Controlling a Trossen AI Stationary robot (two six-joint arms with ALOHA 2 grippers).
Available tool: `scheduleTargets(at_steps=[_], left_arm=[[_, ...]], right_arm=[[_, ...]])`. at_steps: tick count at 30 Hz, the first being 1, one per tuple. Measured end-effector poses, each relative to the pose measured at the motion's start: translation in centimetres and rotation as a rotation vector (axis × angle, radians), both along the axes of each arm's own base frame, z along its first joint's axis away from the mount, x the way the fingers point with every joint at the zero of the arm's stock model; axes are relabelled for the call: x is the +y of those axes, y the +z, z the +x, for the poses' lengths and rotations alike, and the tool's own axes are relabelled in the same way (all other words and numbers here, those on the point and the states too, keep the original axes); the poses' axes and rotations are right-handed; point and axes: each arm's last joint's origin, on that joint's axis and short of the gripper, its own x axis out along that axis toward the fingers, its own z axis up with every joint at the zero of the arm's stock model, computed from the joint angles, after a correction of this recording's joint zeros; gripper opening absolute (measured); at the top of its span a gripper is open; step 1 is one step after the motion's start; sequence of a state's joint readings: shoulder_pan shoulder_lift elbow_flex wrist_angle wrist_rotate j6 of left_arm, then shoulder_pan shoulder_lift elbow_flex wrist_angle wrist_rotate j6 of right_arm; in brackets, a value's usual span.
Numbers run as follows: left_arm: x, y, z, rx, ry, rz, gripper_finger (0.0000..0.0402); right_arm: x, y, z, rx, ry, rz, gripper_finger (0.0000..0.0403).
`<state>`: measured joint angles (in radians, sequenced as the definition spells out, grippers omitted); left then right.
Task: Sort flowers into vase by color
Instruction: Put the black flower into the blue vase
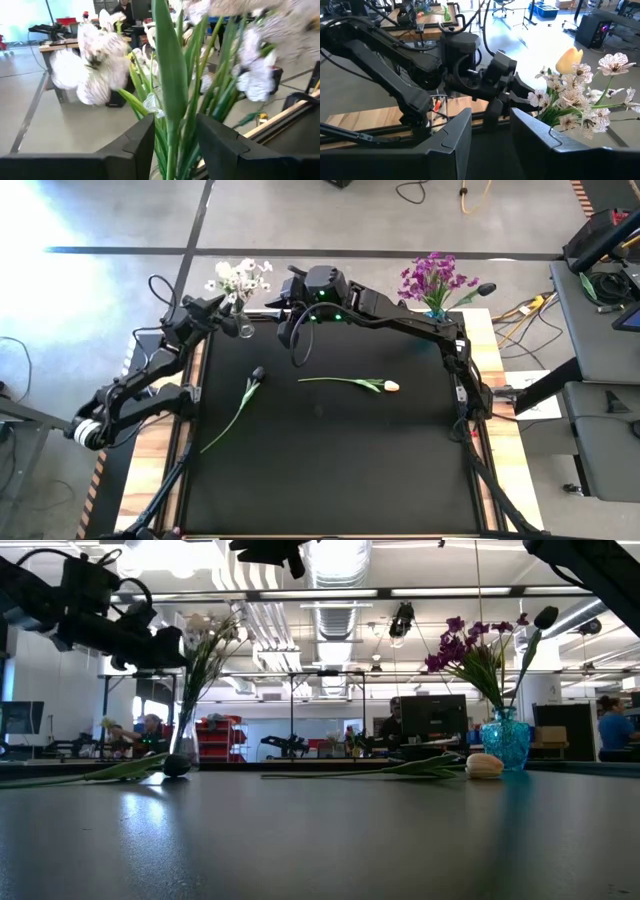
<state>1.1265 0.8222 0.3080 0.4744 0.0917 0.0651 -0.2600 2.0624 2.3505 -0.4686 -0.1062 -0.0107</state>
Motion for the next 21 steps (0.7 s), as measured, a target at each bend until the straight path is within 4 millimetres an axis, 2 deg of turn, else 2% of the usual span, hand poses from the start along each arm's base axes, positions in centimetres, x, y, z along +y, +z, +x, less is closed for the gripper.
scheduleTargets(at_steps=[3,9,12,15,18,21], left_arm=[[-0.6,0.6,-0.2,0.007,-0.014,-0.024,0.0131],[-1.1,3.1,-0.3,0.072,-0.069,-0.156,0.0127],[-1.9,5.0,-0.4,0.083,-0.155,-0.215,0.0126],[-3.0,6.3,-0.6,0.107,-0.263,-0.353,0.0118],[-4.6,7.5,-0.8,0.155,-0.343,-0.509,0.0097],[-6.1,8.1,-1.0,0.208,-0.401,-0.623,0.0067]], right_arm=[[0.0,0.0,0.0,0.0,0.0,0.0,0.013],[0.0,0.0,0.0,0.001,0.002,-0.007,0.0124],[0.0,0.2,-0.2,0.001,0.015,-0.029,0.0122],[0.2,0.9,-0.7,-0.004,0.035,-0.048,0.0117],[0.2,1.6,-1.6,0.019,0.042,-0.078,0.0096],[-0.4,1.3,-2.1,0.076,0.038,-0.09,0.0057]])
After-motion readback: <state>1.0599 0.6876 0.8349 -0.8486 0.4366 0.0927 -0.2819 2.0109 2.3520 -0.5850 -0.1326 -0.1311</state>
